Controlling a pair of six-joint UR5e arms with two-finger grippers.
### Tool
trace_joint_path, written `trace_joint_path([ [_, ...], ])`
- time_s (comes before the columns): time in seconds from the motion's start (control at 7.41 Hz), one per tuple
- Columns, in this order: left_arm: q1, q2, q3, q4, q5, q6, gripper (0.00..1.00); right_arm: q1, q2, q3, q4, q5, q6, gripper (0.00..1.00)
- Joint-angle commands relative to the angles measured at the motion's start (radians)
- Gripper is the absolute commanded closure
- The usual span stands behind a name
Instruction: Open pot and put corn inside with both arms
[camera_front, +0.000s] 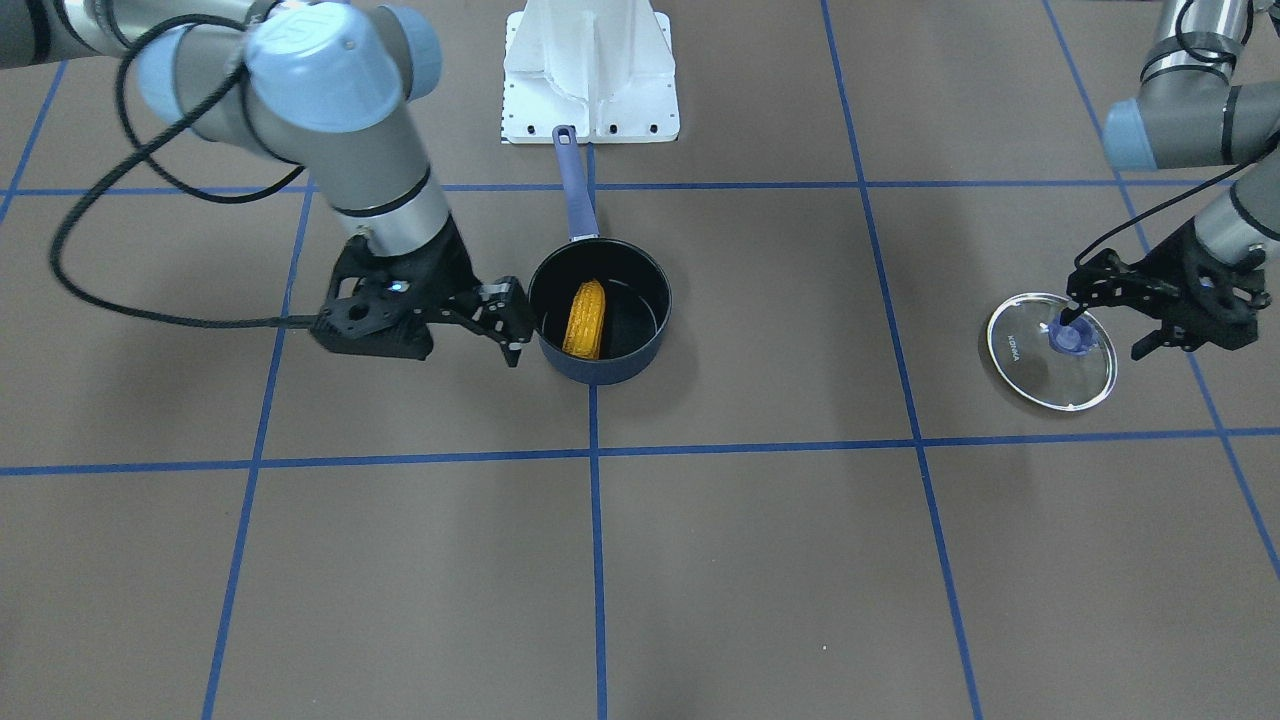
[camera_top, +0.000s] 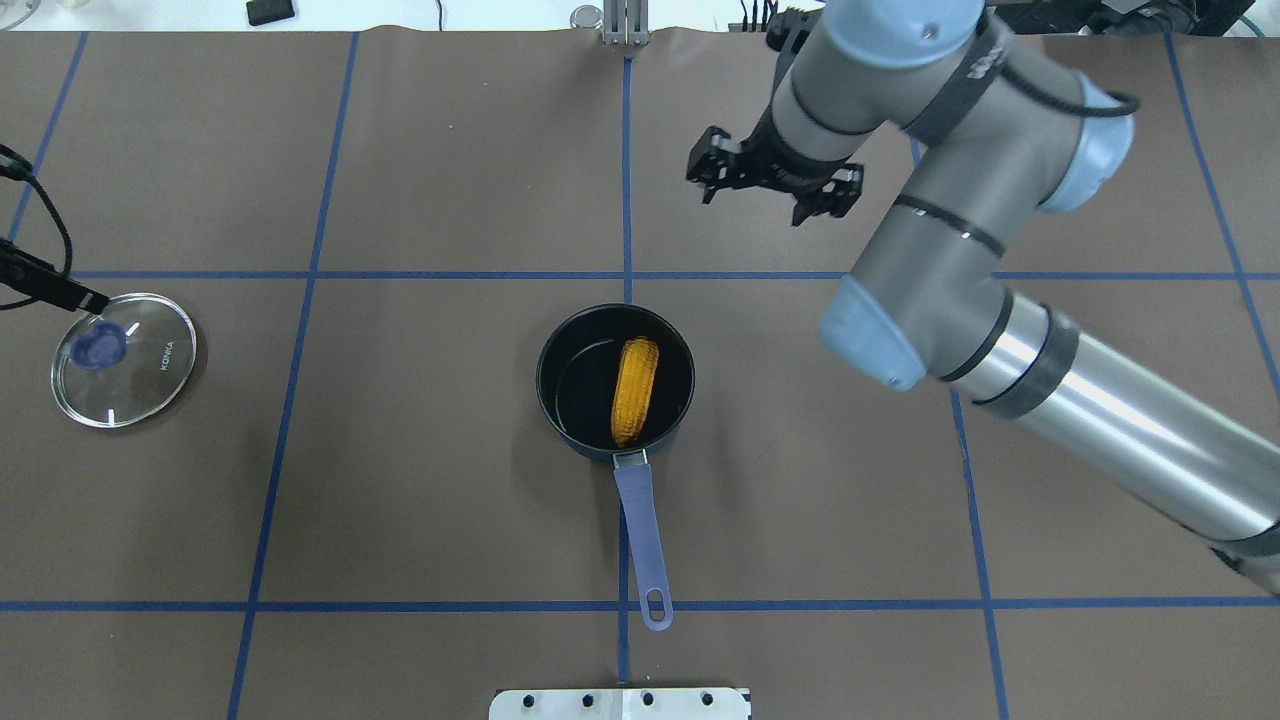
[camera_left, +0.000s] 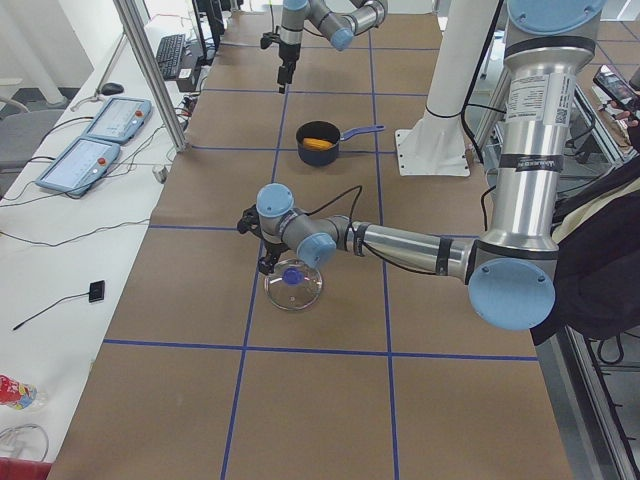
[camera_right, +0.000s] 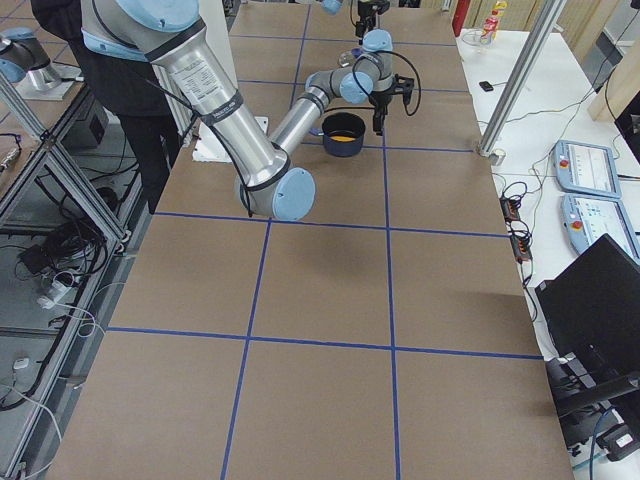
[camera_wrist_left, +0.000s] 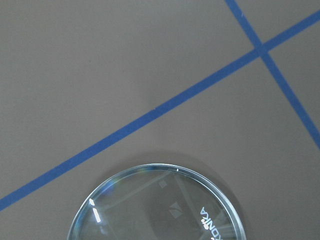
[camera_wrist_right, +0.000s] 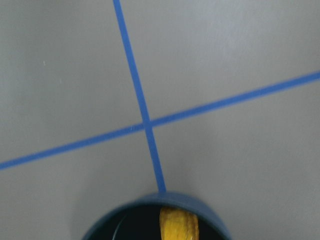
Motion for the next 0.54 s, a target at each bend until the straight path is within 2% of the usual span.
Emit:
trace_joint_path([
  [0.0, -0.133, 0.000, 0.003, 0.122, -0.050, 0.191, 0.03, 0.198, -0.113, -0.025, 0.000, 0.106, -0.341, 0.00],
  [0.13, -0.197, -0.005, -0.009, 0.213, -0.057, 0.310, 0.03, 0.273, -0.153, -0.050, 0.000, 0.151, -0.449, 0.00],
  [0.4, -0.259, -0.020, 0.003, 0.295, -0.054, 0.429, 0.03, 0.434, -0.248, -0.050, 0.000, 0.274, -0.639, 0.00],
])
